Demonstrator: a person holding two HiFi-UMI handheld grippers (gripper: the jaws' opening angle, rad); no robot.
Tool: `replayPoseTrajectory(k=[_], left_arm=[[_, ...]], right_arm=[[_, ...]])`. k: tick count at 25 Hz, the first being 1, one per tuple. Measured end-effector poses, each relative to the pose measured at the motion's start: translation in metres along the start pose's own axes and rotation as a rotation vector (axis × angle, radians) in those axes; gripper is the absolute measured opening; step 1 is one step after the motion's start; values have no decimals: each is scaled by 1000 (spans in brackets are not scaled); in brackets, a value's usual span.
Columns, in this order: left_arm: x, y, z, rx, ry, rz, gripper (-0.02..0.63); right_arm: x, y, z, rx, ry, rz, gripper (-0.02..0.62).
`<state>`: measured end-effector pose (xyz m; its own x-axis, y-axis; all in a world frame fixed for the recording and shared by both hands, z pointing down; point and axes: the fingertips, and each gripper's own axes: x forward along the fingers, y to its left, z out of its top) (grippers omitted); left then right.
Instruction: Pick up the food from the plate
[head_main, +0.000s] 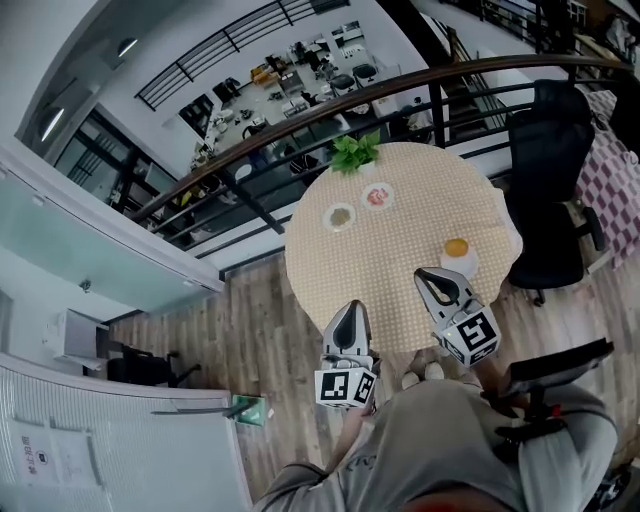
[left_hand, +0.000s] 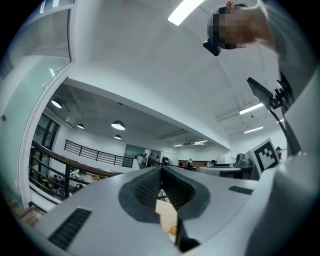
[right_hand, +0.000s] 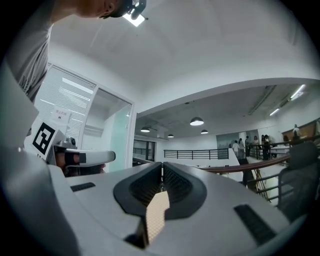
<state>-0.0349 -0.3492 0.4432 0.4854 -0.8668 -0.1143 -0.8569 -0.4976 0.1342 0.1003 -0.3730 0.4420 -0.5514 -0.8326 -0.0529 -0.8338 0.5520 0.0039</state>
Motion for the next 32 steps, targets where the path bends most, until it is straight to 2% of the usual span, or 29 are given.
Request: replayPoseTrajectory(k=[13, 14, 15, 16, 19, 26, 32], left_arm=[[-5, 14, -2, -2, -1, -1, 11], [-5, 14, -3, -1, -3, -1, 11], [-5, 15, -3, -3, -3, 2, 11], [-5, 15, -3, -6, -4, 5, 11], [-5, 15, -6, -21, 1, 6, 11], [-6, 19, -14, -26, 12, 20, 11], [-9, 27, -22, -35, 19, 36, 11]], right_arm=[[-4, -9, -8, 14, 38, -62, 31], [-1, -11, -11, 12, 56, -76, 188], [1, -14, -15, 8, 79, -96, 293], [3, -18, -17, 2, 97, -114, 306], [5, -21, -21, -3, 119, -127, 314], [6, -23, -33, -9, 153, -99, 313], [11, -41, -58, -72, 284, -69, 314]])
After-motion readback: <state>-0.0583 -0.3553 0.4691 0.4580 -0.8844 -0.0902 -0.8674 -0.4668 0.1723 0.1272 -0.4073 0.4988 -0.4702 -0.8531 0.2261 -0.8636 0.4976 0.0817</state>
